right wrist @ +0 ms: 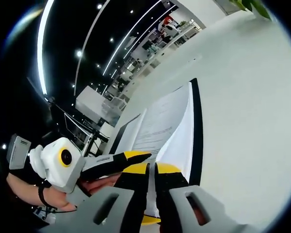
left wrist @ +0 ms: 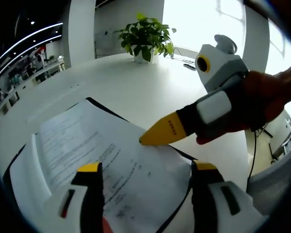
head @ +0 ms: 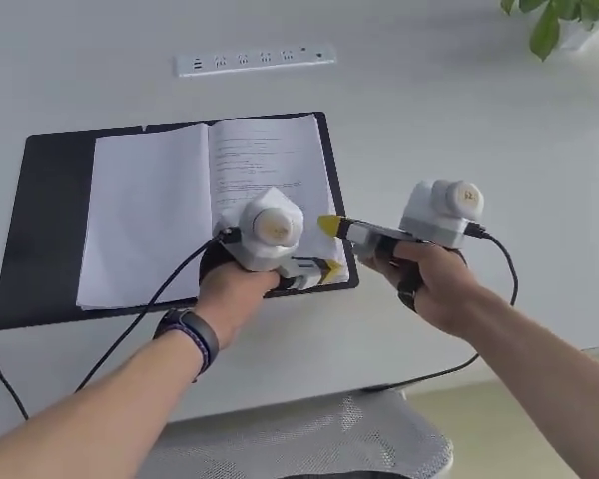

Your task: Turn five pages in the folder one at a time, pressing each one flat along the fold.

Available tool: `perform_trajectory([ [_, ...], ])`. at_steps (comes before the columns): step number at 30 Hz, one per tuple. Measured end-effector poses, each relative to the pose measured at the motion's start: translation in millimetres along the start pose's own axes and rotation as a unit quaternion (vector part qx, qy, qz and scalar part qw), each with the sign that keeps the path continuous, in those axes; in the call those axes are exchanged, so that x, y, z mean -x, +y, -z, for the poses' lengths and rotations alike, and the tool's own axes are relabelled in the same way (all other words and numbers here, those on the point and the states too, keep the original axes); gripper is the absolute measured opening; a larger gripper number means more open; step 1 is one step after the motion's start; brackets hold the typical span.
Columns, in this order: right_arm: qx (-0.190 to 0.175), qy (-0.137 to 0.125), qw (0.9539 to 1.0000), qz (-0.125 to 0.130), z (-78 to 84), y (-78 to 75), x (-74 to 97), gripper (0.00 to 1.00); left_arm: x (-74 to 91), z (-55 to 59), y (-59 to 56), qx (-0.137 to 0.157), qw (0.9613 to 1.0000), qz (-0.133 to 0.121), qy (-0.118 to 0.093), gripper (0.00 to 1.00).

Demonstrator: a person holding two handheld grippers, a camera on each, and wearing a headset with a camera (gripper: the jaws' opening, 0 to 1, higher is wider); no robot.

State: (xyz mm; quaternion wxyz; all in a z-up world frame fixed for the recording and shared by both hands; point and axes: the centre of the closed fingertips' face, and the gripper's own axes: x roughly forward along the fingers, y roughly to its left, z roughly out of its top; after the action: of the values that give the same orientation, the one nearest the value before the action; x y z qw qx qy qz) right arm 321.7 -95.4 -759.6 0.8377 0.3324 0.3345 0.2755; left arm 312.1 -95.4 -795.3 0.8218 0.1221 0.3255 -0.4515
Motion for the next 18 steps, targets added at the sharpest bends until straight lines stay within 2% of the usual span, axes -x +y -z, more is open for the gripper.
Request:
perform_trajectory([
  [12, -0.015, -0.005, 0.9999, -0.002, -4.4, 5.7, 3.1, 0.0, 18.2, -11.0, 0.8, -0.003, 0.9999, 0.001, -0.015, 0.79],
  [18, -0.018, -0.007, 0.9998, -0.006, -7.9, 12.6, 2.2, 0.0, 29.9, -17.1, 5.5, -0.004, 0.9997, -0.005, -0.025, 0.8],
])
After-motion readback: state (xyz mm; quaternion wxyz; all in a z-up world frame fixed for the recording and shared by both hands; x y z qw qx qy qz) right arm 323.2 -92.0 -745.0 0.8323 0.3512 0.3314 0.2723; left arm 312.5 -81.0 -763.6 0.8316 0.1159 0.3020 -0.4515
